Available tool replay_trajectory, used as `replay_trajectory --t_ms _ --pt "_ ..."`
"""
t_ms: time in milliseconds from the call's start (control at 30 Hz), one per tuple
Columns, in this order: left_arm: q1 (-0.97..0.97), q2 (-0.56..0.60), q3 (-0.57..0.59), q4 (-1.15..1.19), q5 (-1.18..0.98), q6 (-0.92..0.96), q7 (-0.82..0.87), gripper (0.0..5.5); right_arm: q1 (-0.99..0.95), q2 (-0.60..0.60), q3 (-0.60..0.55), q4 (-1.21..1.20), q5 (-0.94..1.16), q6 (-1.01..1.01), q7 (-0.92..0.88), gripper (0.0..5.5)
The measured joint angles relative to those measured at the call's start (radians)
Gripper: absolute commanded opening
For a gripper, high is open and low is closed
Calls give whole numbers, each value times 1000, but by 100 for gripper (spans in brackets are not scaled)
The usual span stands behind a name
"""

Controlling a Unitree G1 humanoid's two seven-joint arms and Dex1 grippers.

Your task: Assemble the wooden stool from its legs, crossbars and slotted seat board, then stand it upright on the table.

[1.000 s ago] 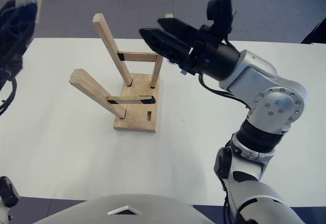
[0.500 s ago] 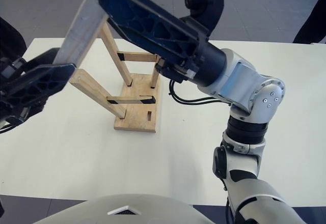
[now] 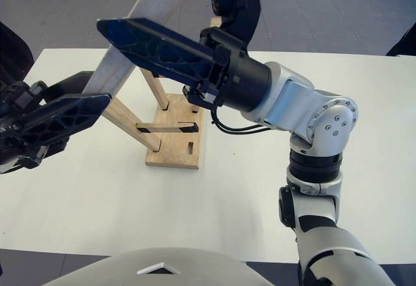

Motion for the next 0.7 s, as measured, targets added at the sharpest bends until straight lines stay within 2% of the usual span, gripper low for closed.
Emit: replay_trajectory --t_ms 167,467,500,700 --pt "15 12 0 16 2 1 -17 211 -1 -15 8 -1 -12 0 26 213" --pt "44 13 0 17 10 -1 -46 210 -1 -45 20 -9 -22 6 40 210" --pt "47 13 0 16 10 -1 -49 247 -1 -50 20 -10 -22 9 45 210" --pt "62 12 7 -11 50 -12 -99 345 -1 -63 20 -9 -21 9 67 205"
